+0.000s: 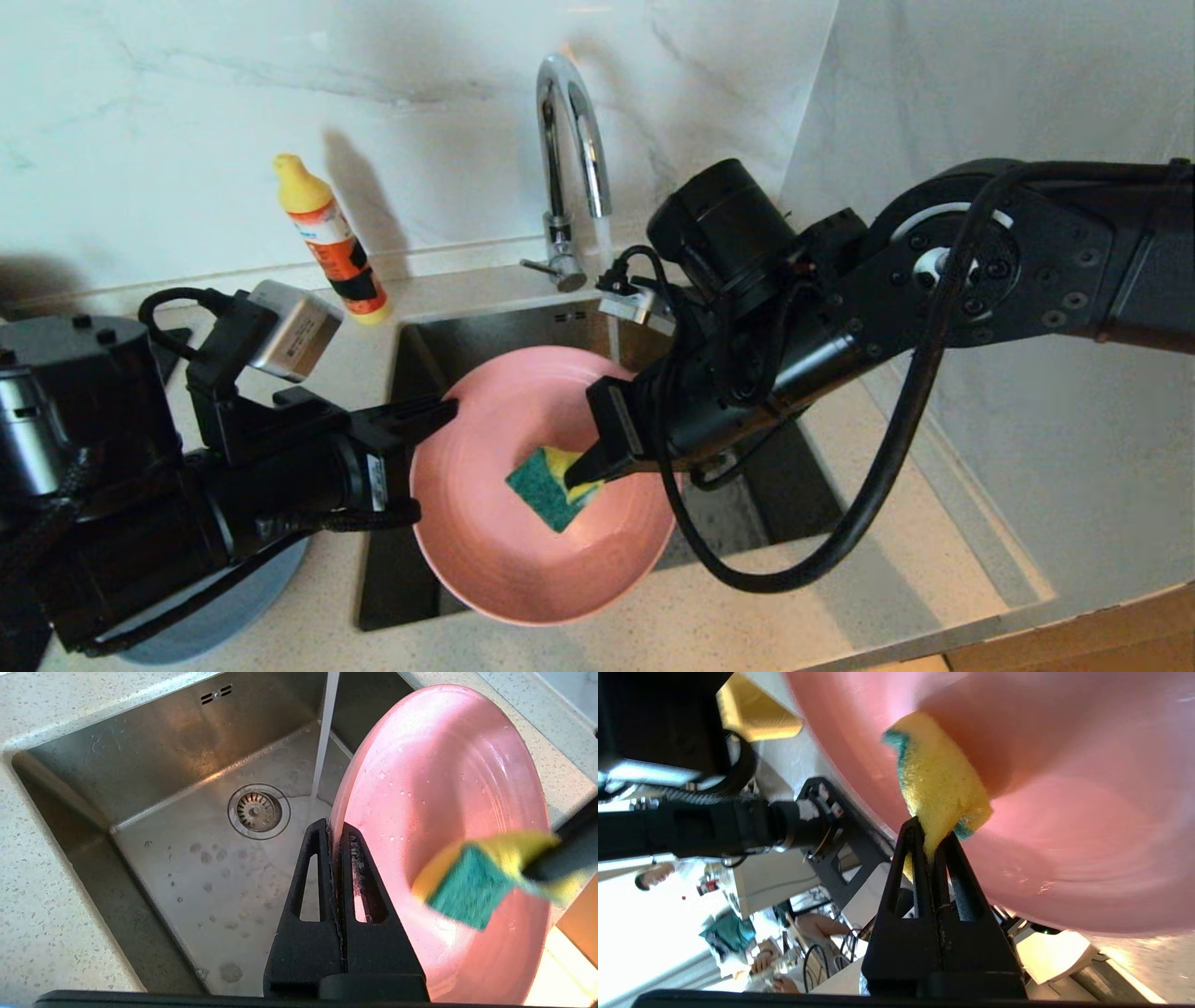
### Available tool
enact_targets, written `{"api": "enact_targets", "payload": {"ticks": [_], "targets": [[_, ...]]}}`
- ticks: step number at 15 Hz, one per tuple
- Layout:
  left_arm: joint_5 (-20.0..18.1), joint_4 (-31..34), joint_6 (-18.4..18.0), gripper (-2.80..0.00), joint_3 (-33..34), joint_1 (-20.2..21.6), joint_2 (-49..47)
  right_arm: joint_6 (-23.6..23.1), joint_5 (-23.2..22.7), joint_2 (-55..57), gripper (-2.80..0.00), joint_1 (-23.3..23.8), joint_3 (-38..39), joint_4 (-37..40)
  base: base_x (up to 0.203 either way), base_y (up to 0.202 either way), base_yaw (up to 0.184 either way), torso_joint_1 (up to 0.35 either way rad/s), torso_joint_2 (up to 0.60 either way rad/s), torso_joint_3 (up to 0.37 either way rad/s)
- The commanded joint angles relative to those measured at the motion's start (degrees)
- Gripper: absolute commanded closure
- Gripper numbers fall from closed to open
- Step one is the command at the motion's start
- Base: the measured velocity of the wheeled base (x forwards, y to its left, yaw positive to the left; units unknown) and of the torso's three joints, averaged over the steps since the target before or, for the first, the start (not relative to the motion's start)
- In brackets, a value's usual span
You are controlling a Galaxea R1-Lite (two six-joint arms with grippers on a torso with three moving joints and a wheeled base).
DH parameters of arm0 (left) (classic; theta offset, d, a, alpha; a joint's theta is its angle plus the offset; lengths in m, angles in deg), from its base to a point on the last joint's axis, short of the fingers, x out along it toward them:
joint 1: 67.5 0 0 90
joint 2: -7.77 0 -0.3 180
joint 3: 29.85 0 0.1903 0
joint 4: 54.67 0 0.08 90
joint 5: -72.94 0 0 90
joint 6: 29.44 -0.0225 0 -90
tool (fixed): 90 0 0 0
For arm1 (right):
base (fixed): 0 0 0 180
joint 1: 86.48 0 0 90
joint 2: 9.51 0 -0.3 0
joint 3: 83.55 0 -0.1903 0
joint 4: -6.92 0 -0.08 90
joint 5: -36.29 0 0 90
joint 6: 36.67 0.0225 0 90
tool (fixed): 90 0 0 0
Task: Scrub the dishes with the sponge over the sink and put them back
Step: Wipe the plate
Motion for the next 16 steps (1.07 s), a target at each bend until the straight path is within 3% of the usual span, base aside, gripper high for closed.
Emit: {"api": "enact_targets", "payload": {"ticks": [1, 9, 16], "targets": [[-0.02, -0.20, 0.14, 0.00, -0.27, 0.02, 0.37, 0.14, -0.06, -0.13, 0.00, 1.29, 0.10, 0.43, 0.000, 0.000, 0.000, 0.000, 0.00, 0.000], [0.16, -0.37, 0.49, 0.00, -1.33, 0.04, 0.46, -0.39, 3.29, -1.80, 0.00, 1.23, 1.07, 6.52, 0.000, 0.000, 0.000, 0.000, 0.00, 0.000], [0.25, -0.34, 0.76, 0.00, -0.55, 0.11, 0.56, -0.82, 3.55, 1.92, 0.00, -3.10, 0.08, 3.26, 0.000, 0.000, 0.000, 0.000, 0.00, 0.000]]}}
